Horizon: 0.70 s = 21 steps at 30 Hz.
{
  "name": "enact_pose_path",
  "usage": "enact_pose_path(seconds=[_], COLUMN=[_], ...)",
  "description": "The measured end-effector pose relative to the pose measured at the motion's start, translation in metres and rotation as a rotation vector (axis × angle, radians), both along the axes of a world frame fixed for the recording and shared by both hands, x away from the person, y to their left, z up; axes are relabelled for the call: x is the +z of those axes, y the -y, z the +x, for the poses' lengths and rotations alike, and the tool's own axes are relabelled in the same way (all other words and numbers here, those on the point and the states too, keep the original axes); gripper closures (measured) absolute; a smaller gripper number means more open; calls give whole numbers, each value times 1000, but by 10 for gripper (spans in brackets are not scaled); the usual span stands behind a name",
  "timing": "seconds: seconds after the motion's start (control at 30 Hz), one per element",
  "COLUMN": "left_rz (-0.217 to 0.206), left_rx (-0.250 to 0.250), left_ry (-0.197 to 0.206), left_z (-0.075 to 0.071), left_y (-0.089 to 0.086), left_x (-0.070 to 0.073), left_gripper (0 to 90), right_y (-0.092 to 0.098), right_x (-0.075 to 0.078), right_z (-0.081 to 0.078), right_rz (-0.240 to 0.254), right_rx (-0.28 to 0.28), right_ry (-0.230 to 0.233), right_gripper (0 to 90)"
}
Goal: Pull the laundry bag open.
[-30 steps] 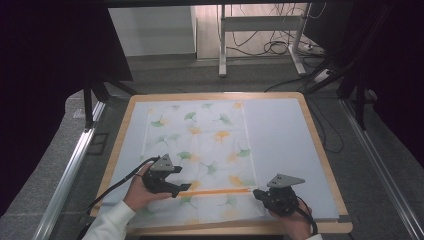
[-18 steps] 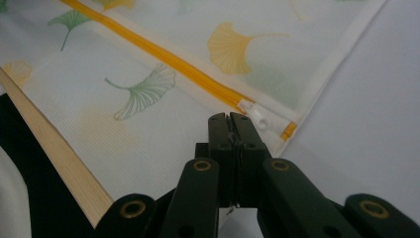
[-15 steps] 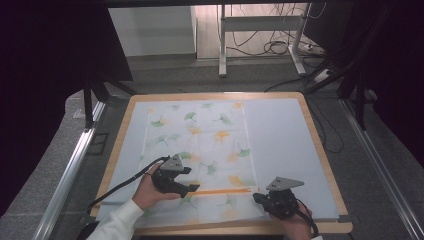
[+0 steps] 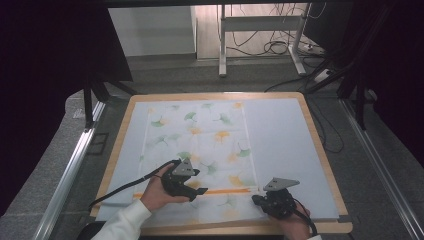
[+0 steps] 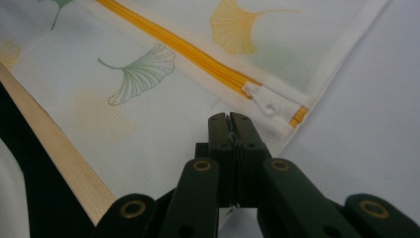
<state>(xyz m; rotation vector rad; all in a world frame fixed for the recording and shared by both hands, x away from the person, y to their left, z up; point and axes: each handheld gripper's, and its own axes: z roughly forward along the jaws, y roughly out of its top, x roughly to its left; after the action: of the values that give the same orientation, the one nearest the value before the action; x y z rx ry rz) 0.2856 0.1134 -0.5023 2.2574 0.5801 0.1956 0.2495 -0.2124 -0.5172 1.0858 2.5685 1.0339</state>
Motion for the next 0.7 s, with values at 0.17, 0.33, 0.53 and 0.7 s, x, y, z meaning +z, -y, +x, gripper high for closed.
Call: enact_pose_path(seconds=[0.17,0.33,0.53,0.7], left_rz=[9,16,-22,11], left_rx=[-23,-42,-34,-50], left_ry=[-9,-19,-44,-15], left_z=[0,1,5,5], left_y=[7,16,20,28], left_x=[-2,-4,-5,-3], left_gripper=[324,327,345,351], right_y=[1,1,1,0], right_x=[-1,-1,-2,-3], right_z=[1,0,0,0], right_rz=[-3,-3,-4,-14], right_rx=[-2,-1,-1,4], right_ry=[-9,-5,-4,-13], right_gripper=[878,878,878,878])
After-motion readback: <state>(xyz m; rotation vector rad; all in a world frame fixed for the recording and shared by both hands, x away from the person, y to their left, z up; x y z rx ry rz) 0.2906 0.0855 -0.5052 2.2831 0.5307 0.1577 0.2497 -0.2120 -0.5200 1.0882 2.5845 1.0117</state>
